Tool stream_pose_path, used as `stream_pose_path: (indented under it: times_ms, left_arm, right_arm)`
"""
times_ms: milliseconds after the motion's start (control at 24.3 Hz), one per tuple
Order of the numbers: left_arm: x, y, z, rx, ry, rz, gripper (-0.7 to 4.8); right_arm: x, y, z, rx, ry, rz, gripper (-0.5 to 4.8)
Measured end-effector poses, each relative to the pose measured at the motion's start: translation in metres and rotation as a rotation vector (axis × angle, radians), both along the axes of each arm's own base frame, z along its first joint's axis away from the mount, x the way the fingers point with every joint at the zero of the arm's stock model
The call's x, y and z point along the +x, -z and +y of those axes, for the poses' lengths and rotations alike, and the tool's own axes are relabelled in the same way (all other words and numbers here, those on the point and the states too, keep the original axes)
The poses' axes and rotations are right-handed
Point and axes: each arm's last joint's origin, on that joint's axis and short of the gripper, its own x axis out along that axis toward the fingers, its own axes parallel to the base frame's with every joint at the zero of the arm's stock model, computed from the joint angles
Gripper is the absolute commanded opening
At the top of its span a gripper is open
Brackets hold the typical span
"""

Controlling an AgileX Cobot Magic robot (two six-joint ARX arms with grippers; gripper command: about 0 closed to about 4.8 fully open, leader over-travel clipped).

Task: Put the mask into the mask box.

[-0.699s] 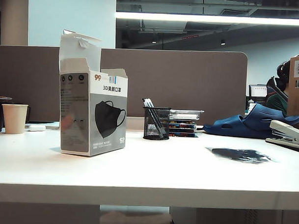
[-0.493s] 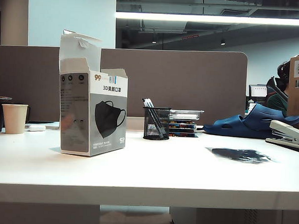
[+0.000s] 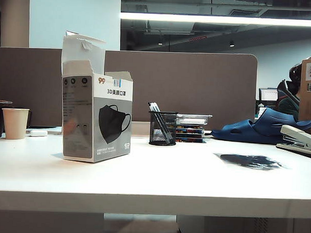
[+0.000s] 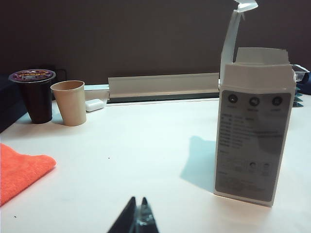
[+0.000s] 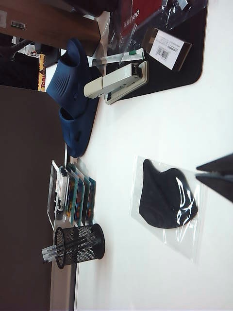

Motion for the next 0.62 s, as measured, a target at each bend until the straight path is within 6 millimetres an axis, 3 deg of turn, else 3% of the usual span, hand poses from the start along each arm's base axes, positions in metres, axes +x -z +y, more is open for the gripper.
stream_pose_path:
  times_ms: [206,370,452,617]
  left_arm:
    - [-0.002,-0.011,0.0,-0.001,0.005,-0.027,-0.06]
    - [-0.016,-0.053,0.0,-0.001,0.007,-0.079,-0.06]
    - [-0.022,-0.065,0.0,-0.001,0.007,-0.078,-0.06]
    - [-0.036,-0.091,-0.001,0.005,0.07,-0.081,-0.06]
  right_arm:
    - [0.0,-0.001,0.0,0.0,0.0,-0.002,-0.09]
    - [-0.009,-0.036,-0.001,0.029,0.032,-0.046,-0.09]
    - [-0.014,-0.047,-0.001,0.058,0.049,-0.035,-0.09]
    - [-0.031,-0.087,0.0,0.075,0.05,-0.073,-0.09]
